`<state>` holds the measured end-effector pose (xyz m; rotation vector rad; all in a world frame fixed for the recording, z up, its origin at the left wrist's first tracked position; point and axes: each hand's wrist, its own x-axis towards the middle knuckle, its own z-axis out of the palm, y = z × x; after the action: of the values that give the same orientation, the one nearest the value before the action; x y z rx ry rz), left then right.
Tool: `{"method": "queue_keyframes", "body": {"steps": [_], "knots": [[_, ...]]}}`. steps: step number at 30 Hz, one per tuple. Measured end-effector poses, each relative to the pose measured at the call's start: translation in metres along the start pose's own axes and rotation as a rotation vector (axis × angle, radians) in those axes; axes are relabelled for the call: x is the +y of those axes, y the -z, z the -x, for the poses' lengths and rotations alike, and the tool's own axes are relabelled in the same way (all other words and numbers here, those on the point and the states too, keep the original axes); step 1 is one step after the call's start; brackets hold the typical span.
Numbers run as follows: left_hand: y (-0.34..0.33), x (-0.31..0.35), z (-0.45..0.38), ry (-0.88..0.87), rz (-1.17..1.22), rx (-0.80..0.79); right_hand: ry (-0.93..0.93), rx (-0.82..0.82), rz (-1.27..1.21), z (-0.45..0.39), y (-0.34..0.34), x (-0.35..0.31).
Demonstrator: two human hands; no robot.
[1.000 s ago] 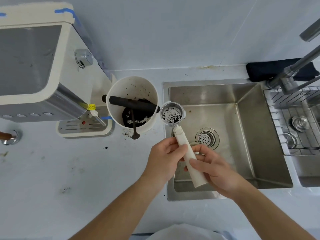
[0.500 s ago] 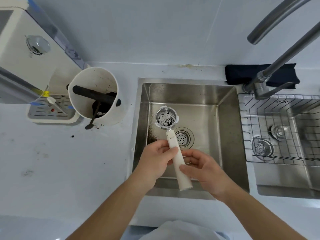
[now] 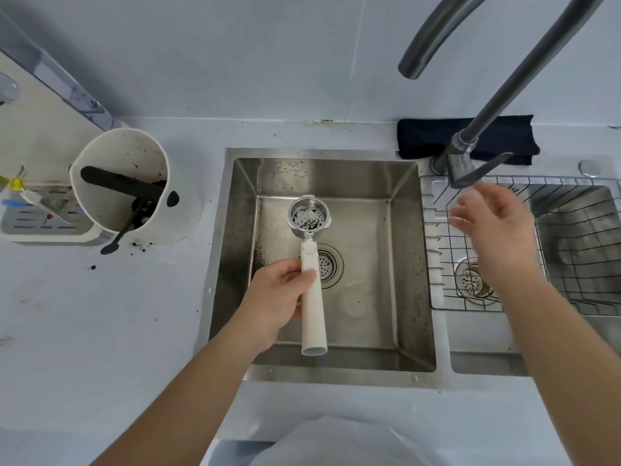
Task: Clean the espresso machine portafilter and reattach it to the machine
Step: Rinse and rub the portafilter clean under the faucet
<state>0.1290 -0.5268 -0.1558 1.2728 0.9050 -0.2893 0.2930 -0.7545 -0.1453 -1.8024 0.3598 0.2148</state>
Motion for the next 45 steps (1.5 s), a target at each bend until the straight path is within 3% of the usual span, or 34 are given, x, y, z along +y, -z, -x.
{"method": "queue_keyframes", "body": {"steps": [11, 21, 45], "knots": [[-0.022, 0.002, -0.019, -0.026, -0.022, 0.006, 0.087, 0.234, 0.135, -0.067, -0.01, 0.002], [-0.032, 0.003, -0.026, -0.037, -0.058, -0.001, 0.164, 0.214, 0.249, -0.082, -0.001, 0.004], [-0.039, 0.005, -0.036, -0.039, -0.076, -0.013, 0.131, 0.226, 0.178, -0.073, 0.0, 0.009]]}}
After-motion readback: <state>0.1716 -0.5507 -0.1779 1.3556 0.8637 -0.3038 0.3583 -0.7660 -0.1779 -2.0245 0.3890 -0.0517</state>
